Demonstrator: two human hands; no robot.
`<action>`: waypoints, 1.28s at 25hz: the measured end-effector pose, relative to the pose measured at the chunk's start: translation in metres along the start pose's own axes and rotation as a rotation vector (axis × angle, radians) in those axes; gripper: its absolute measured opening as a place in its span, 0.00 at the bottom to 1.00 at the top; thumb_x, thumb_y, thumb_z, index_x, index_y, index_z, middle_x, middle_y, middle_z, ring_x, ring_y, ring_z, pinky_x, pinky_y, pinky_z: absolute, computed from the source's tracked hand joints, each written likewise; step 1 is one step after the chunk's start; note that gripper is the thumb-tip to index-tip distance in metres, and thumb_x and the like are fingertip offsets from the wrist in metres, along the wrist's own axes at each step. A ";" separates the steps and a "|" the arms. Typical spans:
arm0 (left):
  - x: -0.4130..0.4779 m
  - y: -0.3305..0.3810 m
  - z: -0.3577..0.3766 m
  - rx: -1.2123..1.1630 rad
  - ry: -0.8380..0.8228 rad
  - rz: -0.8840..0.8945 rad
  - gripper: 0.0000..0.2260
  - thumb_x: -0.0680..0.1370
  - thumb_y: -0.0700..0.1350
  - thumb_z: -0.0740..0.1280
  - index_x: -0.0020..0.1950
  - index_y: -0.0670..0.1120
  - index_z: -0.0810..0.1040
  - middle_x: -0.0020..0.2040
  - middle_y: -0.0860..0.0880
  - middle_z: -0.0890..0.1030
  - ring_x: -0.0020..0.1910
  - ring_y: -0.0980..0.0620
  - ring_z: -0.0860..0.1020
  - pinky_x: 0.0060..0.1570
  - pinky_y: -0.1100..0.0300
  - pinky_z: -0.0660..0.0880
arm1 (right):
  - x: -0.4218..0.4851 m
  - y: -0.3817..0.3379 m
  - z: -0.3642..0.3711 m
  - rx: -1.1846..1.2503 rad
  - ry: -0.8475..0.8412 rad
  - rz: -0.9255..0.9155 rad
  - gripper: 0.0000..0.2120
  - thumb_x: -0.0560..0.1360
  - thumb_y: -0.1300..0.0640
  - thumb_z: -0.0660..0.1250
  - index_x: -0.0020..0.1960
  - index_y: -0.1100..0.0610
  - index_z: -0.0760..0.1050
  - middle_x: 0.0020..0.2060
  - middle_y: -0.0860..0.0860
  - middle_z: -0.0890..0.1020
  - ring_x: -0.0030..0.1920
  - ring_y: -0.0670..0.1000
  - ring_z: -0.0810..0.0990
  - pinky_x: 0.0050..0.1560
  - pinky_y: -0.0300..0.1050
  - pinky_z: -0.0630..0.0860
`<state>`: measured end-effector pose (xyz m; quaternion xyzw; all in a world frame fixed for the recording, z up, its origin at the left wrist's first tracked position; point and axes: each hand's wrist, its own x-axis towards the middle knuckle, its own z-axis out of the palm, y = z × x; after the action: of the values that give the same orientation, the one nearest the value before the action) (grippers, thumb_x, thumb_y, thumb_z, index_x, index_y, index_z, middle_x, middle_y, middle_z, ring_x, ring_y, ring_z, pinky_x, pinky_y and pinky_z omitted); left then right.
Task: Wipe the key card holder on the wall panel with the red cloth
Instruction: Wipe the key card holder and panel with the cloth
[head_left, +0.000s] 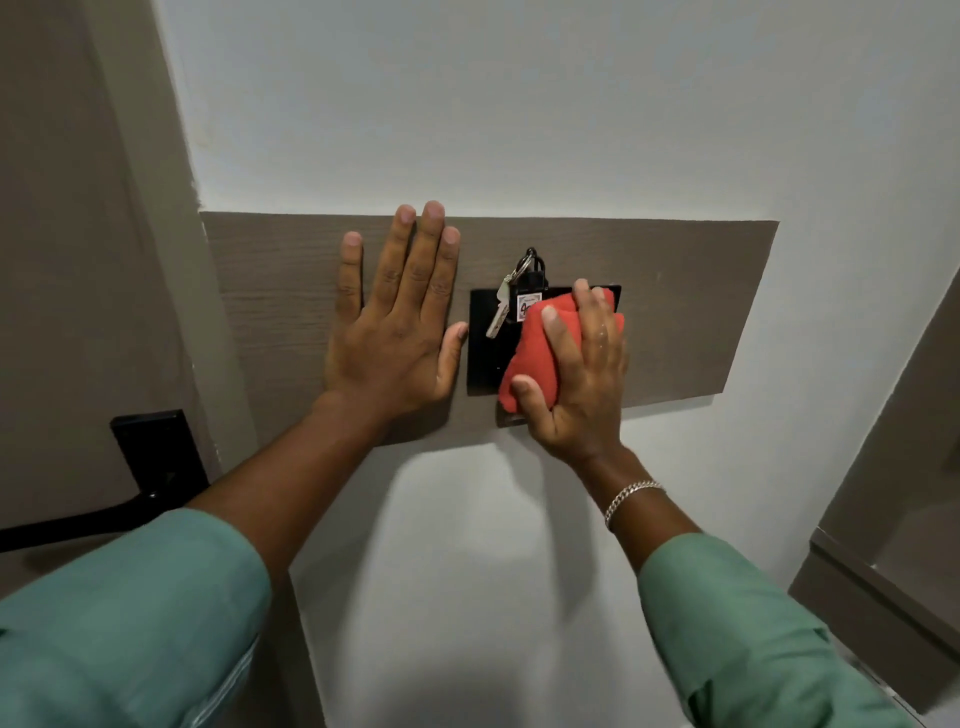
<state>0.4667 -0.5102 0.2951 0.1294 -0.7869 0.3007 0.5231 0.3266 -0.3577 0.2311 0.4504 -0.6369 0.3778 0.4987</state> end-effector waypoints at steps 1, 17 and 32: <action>0.000 0.001 0.000 -0.004 -0.005 -0.001 0.34 0.80 0.56 0.53 0.81 0.40 0.48 0.82 0.40 0.52 0.81 0.41 0.49 0.76 0.38 0.42 | 0.005 -0.003 0.002 0.031 0.024 0.075 0.29 0.80 0.37 0.54 0.77 0.48 0.57 0.78 0.62 0.60 0.80 0.62 0.56 0.76 0.69 0.58; 0.000 0.005 -0.024 -0.075 -0.191 -0.034 0.36 0.78 0.54 0.56 0.81 0.40 0.48 0.82 0.41 0.48 0.81 0.43 0.45 0.78 0.38 0.45 | 0.012 -0.009 -0.026 -0.020 -0.227 0.042 0.34 0.81 0.38 0.54 0.81 0.45 0.43 0.82 0.57 0.46 0.82 0.58 0.42 0.81 0.64 0.50; -0.018 0.143 -0.054 -1.100 -0.089 -1.124 0.13 0.73 0.45 0.74 0.49 0.45 0.72 0.39 0.55 0.78 0.34 0.60 0.77 0.35 0.70 0.73 | 0.017 0.030 -0.047 -0.013 -0.465 -0.290 0.39 0.79 0.47 0.61 0.81 0.48 0.42 0.82 0.55 0.48 0.83 0.55 0.43 0.80 0.67 0.54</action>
<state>0.4398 -0.3669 0.2452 0.2421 -0.6595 -0.4471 0.5537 0.3102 -0.3081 0.2573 0.6085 -0.6654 0.1849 0.3909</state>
